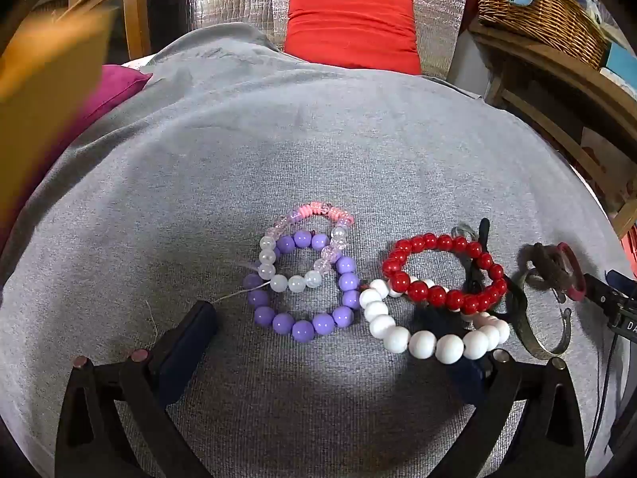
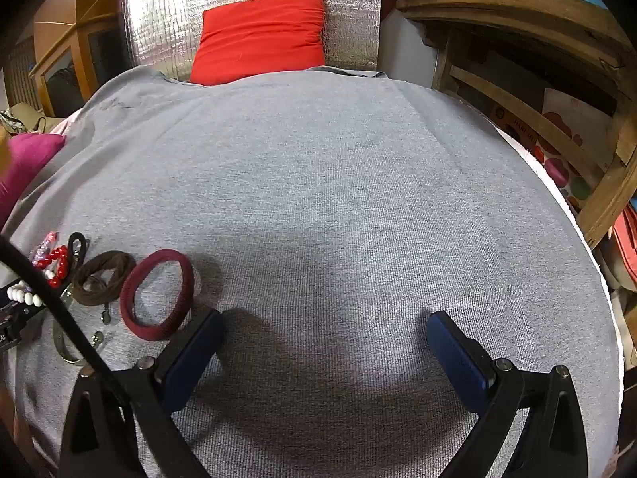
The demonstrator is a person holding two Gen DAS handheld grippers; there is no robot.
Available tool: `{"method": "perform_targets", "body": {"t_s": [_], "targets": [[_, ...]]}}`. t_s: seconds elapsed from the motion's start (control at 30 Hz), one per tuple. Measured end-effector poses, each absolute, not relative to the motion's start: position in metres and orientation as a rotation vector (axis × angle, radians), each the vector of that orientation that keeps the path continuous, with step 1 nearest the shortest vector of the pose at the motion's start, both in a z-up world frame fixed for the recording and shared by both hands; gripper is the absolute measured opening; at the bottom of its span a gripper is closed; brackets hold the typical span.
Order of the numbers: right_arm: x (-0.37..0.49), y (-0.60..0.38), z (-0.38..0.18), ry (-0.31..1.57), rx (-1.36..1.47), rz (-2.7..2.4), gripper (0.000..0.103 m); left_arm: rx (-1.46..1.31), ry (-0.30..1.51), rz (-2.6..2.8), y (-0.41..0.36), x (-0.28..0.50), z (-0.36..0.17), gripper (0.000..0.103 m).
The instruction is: Organize jewelry
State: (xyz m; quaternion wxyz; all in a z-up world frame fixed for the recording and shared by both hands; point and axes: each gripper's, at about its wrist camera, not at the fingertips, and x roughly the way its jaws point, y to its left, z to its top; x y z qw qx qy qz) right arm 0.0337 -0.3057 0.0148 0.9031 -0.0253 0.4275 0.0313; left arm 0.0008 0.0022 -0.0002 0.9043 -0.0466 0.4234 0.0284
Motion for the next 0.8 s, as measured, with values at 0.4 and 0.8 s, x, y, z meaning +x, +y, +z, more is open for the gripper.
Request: {"method": "perform_targets", "body": {"t_s": [0.4, 0.8], "targets": [[0.0338, -0.3056, 0.0146, 0.884, -0.052, 0.065, 0.103, -0.102, 0.873, 0.059, -0.0012, 0.001, 0.0001, 0.103], [0.0337, -0.3056, 0.0144, 0.884, -0.053, 0.065, 0.103, -0.104, 0.873, 0.058, -0.0001, 0.0008, -0.0001, 0.103]]}}
